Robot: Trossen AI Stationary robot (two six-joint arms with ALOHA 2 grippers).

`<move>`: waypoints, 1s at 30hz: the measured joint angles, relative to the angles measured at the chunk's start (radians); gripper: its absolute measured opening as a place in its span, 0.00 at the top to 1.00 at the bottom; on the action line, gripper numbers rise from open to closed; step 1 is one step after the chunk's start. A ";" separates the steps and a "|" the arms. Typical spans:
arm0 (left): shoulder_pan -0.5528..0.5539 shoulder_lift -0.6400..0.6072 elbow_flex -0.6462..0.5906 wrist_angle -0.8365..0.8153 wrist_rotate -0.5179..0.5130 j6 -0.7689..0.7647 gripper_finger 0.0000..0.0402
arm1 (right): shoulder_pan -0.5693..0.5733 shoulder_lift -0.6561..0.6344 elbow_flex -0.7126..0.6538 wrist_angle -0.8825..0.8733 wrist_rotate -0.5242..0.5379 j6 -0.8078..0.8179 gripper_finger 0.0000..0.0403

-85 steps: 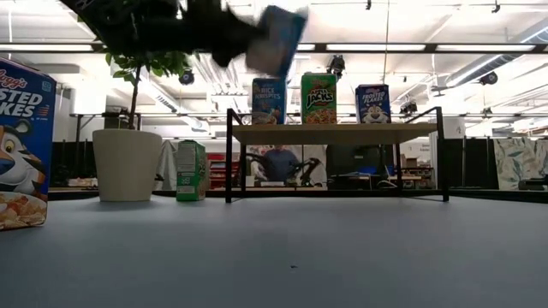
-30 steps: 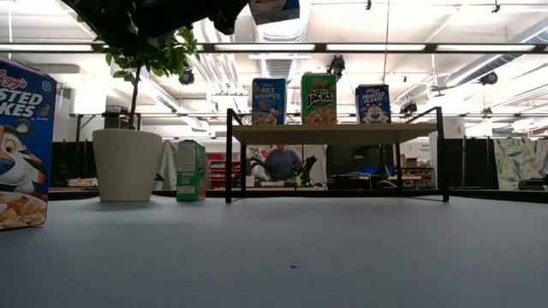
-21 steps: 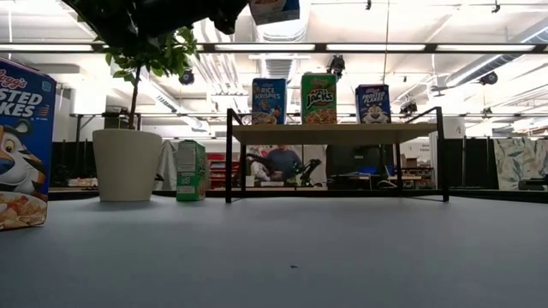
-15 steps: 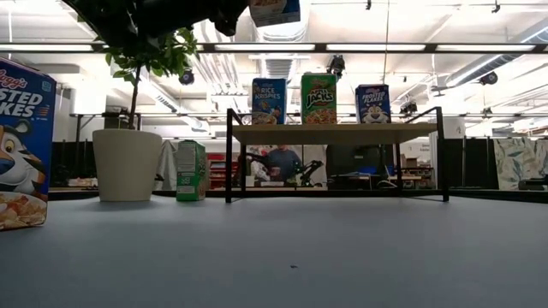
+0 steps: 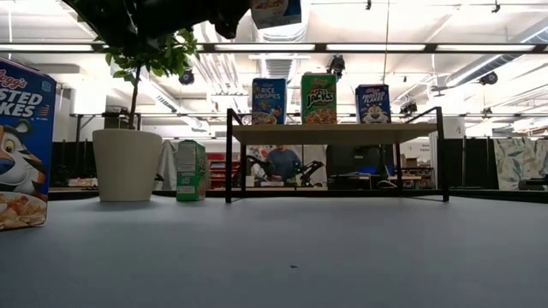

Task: Stack cereal on shelf
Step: Put the light blue cereal box on the shelf aligned with the other light blue cereal boxes

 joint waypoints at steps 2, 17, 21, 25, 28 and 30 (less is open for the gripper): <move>0.001 -0.003 0.000 -0.014 0.000 0.000 0.54 | 0.000 0.000 0.000 -0.004 0.000 -0.008 0.63; 0.022 -0.322 -0.030 -0.426 -0.054 0.080 0.50 | -0.166 0.026 -0.069 -0.032 -0.001 -0.019 0.62; 0.022 -0.346 -0.074 -0.416 -0.054 0.050 0.50 | -0.227 0.092 -0.099 0.042 0.000 0.002 0.63; 0.021 -0.348 -0.114 -0.359 -0.054 0.029 0.50 | -0.260 0.171 -0.086 0.090 -0.001 -0.010 0.62; 0.021 -0.348 -0.128 -0.335 -0.054 0.027 0.50 | -0.273 0.214 -0.066 0.120 -0.002 -0.018 0.62; 0.021 -0.348 -0.130 -0.335 -0.054 0.027 0.50 | -0.278 0.233 -0.057 0.120 -0.001 -0.023 0.62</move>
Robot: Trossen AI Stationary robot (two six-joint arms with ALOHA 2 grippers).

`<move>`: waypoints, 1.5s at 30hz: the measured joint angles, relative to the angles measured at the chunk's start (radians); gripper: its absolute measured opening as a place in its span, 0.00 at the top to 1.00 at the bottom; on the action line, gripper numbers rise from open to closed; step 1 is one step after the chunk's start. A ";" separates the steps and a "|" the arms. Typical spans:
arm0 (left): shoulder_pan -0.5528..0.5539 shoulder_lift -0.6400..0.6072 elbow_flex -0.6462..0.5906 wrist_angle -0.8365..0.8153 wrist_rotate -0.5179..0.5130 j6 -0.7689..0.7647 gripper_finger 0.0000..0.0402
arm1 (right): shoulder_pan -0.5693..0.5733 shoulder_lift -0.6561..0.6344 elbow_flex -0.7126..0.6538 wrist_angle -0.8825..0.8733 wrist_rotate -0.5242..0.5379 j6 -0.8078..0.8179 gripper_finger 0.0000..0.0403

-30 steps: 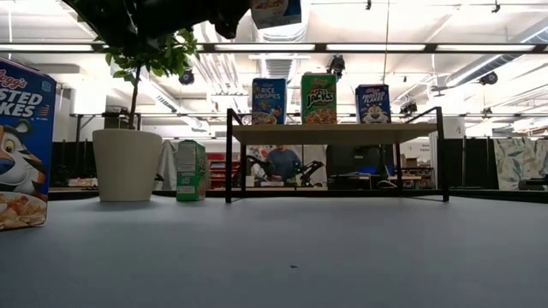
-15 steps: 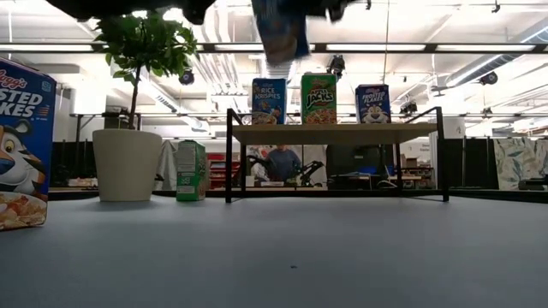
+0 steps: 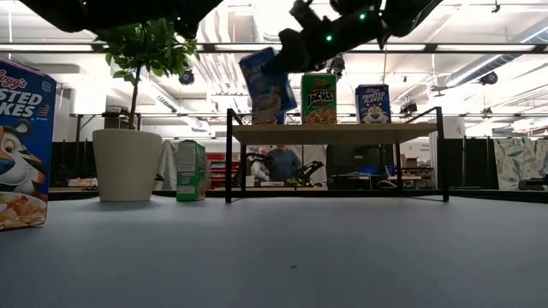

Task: Stack cereal on shelf
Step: Put the light blue cereal box on the shelf aligned with the other light blue cereal boxes

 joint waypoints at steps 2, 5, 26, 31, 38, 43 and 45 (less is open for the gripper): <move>0.000 0.000 0.000 0.000 0.000 0.000 0.50 | -0.003 0.015 0.006 0.002 0.000 -0.002 0.62; 0.000 0.000 0.000 0.000 0.000 0.000 0.50 | -0.008 0.029 0.011 0.005 0.000 -0.001 0.61; -0.001 0.002 0.001 0.007 0.001 -0.002 0.50 | -0.035 0.012 0.014 -0.024 0.001 0.037 0.46; -0.004 0.002 -0.016 0.005 0.001 -0.014 0.50 | -0.032 -0.016 0.017 -0.043 0.001 0.037 0.46; -0.016 0.002 -0.051 0.019 0.001 -0.042 0.50 | -0.032 -0.058 0.063 -0.127 0.001 0.028 0.46; -0.051 0.002 -0.091 0.069 0.000 -0.053 0.50 | -0.011 -0.091 0.127 -0.254 0.004 0.025 0.46; -0.067 0.002 -0.106 0.092 -0.013 -0.051 0.50 | 0.003 -0.102 0.164 -0.322 0.002 0.025 0.46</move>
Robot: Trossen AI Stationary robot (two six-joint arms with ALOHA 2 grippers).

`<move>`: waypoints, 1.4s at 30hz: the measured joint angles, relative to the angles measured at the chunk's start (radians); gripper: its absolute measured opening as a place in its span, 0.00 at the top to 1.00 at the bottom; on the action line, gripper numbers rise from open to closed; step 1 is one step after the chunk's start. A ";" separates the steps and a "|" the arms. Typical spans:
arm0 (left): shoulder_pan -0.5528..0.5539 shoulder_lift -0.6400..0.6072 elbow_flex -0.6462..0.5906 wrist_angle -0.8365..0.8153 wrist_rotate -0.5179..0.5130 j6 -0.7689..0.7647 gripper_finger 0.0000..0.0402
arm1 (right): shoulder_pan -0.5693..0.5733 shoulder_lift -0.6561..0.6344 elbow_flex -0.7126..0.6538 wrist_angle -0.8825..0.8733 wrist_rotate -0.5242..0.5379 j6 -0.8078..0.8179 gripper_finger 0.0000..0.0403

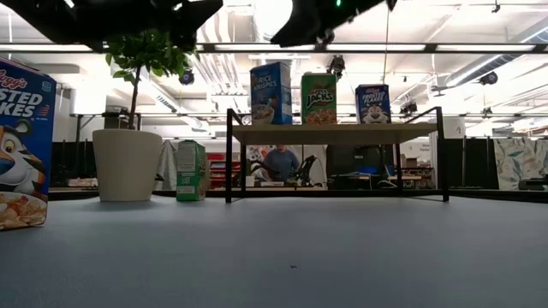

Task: Stack cereal on shelf
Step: Put the light blue cereal box on the shelf aligned with the other light blue cereal boxes

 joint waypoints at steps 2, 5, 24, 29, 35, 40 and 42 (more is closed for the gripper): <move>-0.012 0.000 -0.018 0.026 -0.029 0.005 0.50 | 0.014 -0.006 0.051 -0.096 0.000 0.000 0.46; -0.014 0.000 -0.038 0.045 -0.050 0.010 0.50 | 0.026 -0.001 0.142 -0.280 -0.001 0.008 0.51; -0.014 0.000 -0.034 0.052 -0.050 0.007 0.50 | 0.013 0.113 0.251 -0.589 0.136 0.007 0.97; -0.014 0.000 -0.034 0.052 -0.050 0.007 0.50 | -0.003 0.128 0.250 -0.558 0.146 -0.038 0.97; -0.014 0.000 -0.034 0.051 -0.050 0.007 0.50 | -0.013 0.129 0.250 -0.484 0.150 -0.106 0.97; -0.014 0.000 -0.034 0.052 -0.050 0.015 0.50 | -0.021 0.129 0.250 -0.454 0.165 -0.162 0.97; -0.014 0.000 -0.034 0.053 -0.050 0.013 0.50 | -0.022 0.131 0.250 -0.434 0.165 -0.183 0.97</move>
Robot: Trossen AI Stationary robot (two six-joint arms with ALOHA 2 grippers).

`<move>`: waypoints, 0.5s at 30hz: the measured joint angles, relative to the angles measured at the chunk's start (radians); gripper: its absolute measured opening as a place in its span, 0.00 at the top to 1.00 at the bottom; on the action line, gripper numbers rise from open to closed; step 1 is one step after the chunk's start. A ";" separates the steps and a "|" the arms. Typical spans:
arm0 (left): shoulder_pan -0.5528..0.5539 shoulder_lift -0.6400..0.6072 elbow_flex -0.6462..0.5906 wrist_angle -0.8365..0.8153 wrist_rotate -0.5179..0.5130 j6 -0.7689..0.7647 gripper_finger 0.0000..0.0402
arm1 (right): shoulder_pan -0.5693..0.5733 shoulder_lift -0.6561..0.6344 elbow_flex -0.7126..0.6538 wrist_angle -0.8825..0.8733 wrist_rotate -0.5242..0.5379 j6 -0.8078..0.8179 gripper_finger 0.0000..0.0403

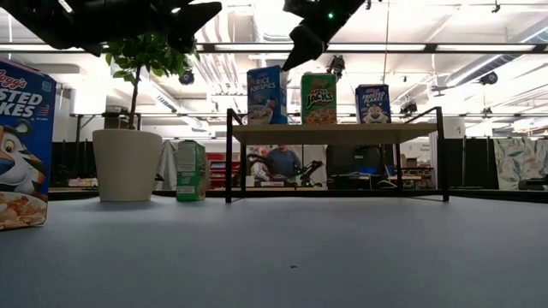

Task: Stack cereal on shelf
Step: Put the light blue cereal box on the shelf aligned with the other light blue cereal boxes

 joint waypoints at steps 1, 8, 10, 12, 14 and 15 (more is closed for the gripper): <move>0.000 0.000 0.000 0.000 0.000 -0.003 0.50 | 0.000 0.000 0.000 0.003 0.002 -0.009 0.97; 0.000 0.000 0.000 0.001 0.000 -0.006 0.50 | 0.019 -0.022 0.042 0.019 0.007 0.043 0.97; 0.000 0.000 0.000 0.000 0.000 -0.006 0.50 | 0.026 -0.022 0.055 0.019 -0.072 0.093 0.97; 0.000 0.000 0.000 -0.001 0.000 -0.006 0.50 | 0.035 -0.014 0.058 0.017 -0.146 0.132 0.97; 0.000 0.000 0.000 -0.002 0.000 -0.006 0.50 | 0.046 -0.007 0.055 0.014 -0.168 0.167 0.97; 0.000 0.000 0.000 -0.003 0.000 -0.006 0.50 | 0.052 -0.004 0.051 0.013 -0.166 0.177 0.97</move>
